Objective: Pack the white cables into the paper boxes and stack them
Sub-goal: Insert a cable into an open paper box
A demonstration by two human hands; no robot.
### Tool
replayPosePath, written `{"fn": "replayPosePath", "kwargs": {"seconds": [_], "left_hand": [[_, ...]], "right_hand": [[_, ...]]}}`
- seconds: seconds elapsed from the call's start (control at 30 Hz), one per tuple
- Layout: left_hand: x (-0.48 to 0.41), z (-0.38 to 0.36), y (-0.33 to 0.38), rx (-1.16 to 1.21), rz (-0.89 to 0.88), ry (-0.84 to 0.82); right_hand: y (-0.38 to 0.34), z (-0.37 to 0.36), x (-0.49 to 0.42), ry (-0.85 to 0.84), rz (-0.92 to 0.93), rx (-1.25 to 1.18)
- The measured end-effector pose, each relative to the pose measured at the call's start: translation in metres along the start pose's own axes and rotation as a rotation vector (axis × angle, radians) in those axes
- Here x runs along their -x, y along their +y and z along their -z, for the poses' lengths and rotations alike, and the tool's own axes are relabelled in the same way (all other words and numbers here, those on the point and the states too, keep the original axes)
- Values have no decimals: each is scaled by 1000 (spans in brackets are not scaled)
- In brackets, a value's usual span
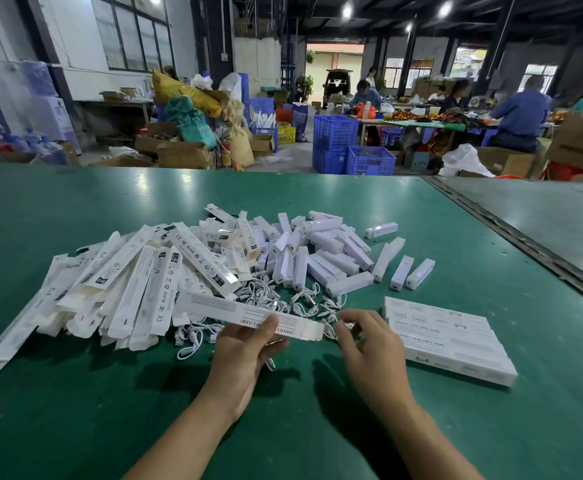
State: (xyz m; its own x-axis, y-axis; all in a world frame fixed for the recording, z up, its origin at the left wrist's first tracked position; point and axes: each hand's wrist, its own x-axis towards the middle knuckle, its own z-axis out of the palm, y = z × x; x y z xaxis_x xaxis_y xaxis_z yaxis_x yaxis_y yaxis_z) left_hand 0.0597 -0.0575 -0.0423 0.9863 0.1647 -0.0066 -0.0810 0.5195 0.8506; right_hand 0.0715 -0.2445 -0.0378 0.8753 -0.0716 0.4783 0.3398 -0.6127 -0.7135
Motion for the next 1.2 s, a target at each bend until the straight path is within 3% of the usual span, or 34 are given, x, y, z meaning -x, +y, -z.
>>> {"fn": "replayPosePath", "kwargs": {"seconds": [0.13,0.2,0.43,0.63,0.8,0.9,1.2], "left_hand": [[1,-1,1,-6,1,-16],[2,-2,1,-11,3,-26],[1,1,2,-18,25,0],[-2,4,1,10,4,28],[-3,1,2,11,-22,59],[-5,2,4,13,-38,82],[-6,4,2,5,-56,80]], "right_hand": [[17,-9,-7,-250,-74,297],[21,-12,-8,-297,-86,361],[20,-5,-8,-205,-164,233],[8,3,-2,-102,-47,86],[5,-3,4,-366,159,120],[4,-9,6,-494,173,158],[4,-5,12,-478,81,170]]}}
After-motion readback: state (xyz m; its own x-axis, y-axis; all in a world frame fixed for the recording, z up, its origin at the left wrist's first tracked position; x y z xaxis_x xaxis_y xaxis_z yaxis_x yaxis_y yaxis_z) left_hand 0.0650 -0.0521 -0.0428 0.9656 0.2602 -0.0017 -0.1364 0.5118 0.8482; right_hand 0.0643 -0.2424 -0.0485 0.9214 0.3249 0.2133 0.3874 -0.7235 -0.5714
